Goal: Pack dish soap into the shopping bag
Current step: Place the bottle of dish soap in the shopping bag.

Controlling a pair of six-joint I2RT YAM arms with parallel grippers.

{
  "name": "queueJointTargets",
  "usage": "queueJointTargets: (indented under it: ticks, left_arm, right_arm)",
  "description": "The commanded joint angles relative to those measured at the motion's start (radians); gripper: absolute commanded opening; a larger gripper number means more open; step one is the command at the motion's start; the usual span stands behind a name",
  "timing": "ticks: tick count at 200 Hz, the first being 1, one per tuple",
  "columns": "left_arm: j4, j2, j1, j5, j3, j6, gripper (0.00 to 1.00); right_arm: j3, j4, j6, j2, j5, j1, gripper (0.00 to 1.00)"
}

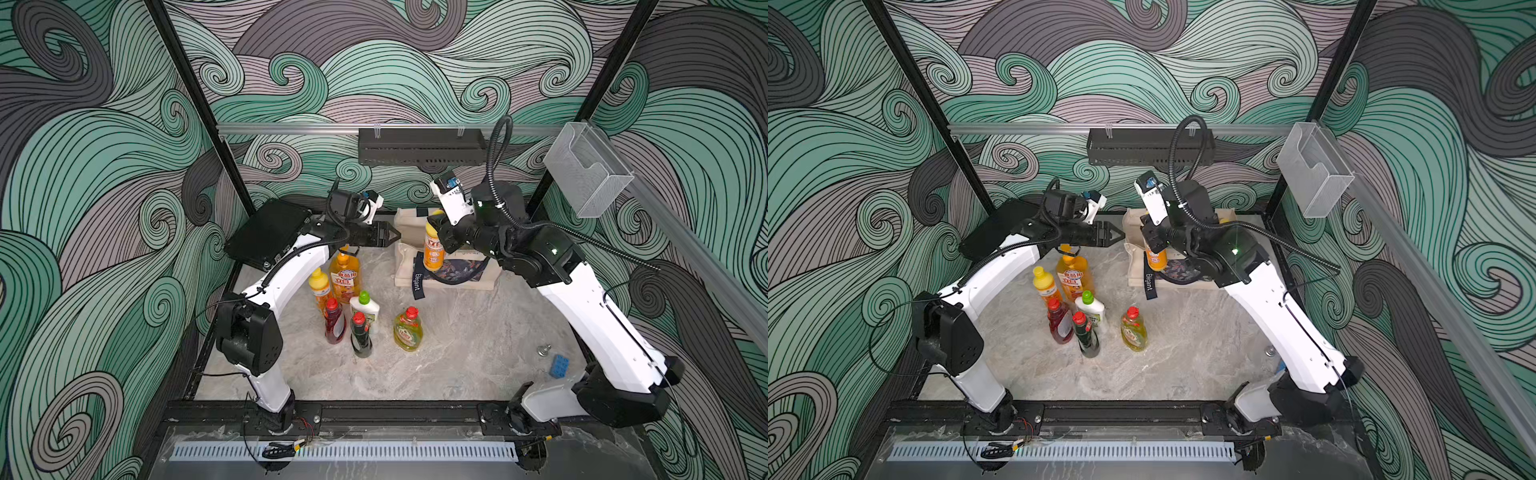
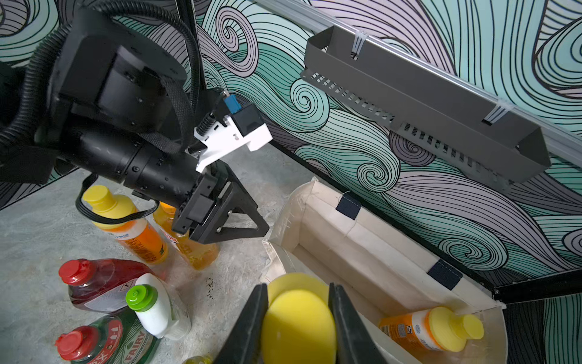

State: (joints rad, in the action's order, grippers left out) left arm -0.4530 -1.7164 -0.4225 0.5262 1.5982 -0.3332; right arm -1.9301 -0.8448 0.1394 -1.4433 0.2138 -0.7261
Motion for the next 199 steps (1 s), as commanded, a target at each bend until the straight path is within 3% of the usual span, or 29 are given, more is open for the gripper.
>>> queueJointTargets:
  ticks: [1, 60, 135, 199]
  left_arm:
    - [-0.015, 0.029, -0.006, -0.014, 0.01, 0.006, 0.62]
    - [-0.015, 0.009, -0.006, -0.011, 0.019, 0.002, 0.62]
    - [-0.015, -0.004, -0.008, -0.009, 0.031, 0.0, 0.62]
    - [-0.033, -0.014, -0.016, 0.005, 0.051, -0.001, 0.62]
  right_arm:
    - [-0.076, 0.063, 0.02, 0.001, 0.041, 0.004, 0.0]
    - [-0.174, 0.031, 0.043, -0.038, 0.054, 0.027, 0.0]
    - [-0.218, 0.031, 0.025, -0.076, 0.023, 0.14, 0.0]
    - [-0.137, 0.106, 0.028, -0.082, 0.057, 0.237, 0.0]
